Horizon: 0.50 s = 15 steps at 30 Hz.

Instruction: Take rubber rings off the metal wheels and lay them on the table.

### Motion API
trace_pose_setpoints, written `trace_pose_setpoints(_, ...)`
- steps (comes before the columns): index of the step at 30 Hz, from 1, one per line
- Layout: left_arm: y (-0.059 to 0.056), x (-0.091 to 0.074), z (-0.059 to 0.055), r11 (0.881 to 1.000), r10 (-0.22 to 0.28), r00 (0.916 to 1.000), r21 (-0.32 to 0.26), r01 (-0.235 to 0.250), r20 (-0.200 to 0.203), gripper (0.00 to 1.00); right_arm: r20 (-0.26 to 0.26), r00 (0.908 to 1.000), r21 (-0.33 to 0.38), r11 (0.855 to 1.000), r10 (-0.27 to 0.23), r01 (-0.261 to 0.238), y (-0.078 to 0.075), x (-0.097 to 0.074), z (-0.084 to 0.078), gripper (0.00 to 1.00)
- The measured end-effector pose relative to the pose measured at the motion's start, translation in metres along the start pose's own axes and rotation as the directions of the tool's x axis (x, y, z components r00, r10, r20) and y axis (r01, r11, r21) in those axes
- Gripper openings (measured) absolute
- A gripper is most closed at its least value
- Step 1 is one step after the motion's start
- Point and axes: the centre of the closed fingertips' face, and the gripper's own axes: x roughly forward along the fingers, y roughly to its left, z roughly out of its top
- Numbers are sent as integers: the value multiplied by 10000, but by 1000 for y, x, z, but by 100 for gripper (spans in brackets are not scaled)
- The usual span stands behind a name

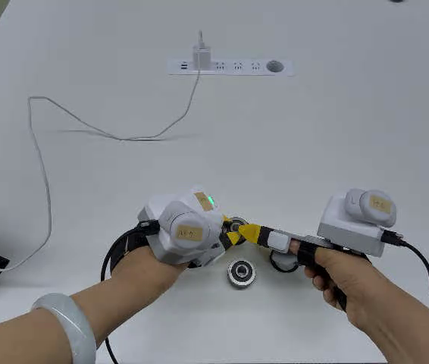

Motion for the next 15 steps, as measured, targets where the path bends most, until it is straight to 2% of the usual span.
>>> trace_pose_setpoints(15, 0, 0, 0, 10000, -12, 10000, 5, 12, 3, 11, -117, 9993, -64, 9994, -342, 341, -9, 0, 0, 7)
